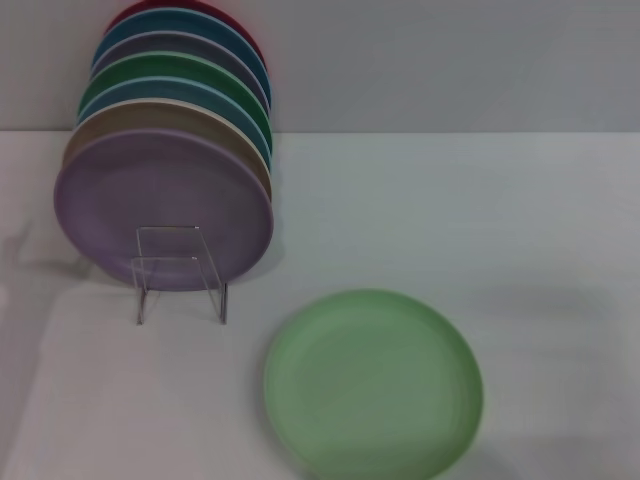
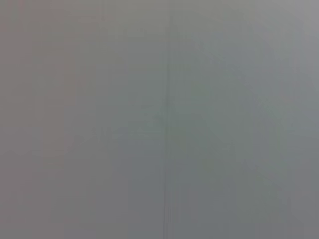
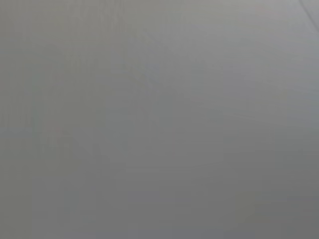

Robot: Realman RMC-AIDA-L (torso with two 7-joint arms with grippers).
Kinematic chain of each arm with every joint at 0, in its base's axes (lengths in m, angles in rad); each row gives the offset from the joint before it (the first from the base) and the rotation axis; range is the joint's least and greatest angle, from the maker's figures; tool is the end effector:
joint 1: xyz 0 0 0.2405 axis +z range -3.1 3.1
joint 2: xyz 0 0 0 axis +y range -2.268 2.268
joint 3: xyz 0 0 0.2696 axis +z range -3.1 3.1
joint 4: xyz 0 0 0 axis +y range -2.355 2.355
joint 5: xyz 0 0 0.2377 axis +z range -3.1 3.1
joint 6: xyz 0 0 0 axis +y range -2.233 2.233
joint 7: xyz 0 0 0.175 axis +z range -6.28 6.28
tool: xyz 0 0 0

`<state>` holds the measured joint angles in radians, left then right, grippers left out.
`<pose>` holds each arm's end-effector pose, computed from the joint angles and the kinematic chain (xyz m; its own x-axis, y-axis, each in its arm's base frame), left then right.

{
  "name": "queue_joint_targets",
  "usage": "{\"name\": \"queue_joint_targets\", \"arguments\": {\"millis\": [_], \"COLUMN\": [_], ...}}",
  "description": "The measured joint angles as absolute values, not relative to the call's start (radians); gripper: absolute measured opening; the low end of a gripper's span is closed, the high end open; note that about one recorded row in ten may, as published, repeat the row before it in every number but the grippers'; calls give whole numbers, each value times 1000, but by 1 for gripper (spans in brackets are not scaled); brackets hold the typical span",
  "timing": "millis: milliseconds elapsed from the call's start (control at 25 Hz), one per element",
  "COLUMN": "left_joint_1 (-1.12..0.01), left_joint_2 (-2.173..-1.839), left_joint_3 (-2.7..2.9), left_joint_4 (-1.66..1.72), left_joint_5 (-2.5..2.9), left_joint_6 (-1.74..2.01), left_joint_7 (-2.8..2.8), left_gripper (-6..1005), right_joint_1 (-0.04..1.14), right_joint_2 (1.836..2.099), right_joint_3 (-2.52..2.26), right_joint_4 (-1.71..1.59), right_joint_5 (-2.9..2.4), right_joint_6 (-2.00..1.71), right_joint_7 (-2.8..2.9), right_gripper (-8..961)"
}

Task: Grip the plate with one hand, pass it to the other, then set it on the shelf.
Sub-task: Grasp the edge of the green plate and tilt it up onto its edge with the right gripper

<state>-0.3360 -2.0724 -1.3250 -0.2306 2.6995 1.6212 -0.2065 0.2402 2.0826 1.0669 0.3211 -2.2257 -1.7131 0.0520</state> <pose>-0.3160 0.3414 0.0407 0.5520 -0.5123 0.6579 0.7140 -0.1171 -0.6903 0.3393 0.3023 0.0603 0.5950 0.5762 -0.5604 -0.7573 0.1683 -0.6310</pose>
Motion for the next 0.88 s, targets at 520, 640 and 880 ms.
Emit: {"name": "queue_joint_targets", "arguments": {"millis": [520,640,880], "left_joint_1": [-336,-332,-328], "left_joint_2": [-2073,-2074,-2077], "left_joint_3": [-1315,-1315,-1312], "left_joint_4": [-229,-233,-233], "left_joint_5": [2695,2694,2697], "left_joint_6": [1600,1600,1601], "left_joint_7": [-207,-207,-209], "left_gripper": [834,834,833], "right_joint_1": [252,248,243], "right_joint_2": [2082,2082,2083], "right_joint_3": [1067,1066,1066], "right_joint_4": [316,312,308], "right_joint_5": [-2226,-2226,-2226], "right_joint_6": [-1701,-1700,-1696], "right_joint_7": [46,45,45], "right_gripper": [621,622,623]}}
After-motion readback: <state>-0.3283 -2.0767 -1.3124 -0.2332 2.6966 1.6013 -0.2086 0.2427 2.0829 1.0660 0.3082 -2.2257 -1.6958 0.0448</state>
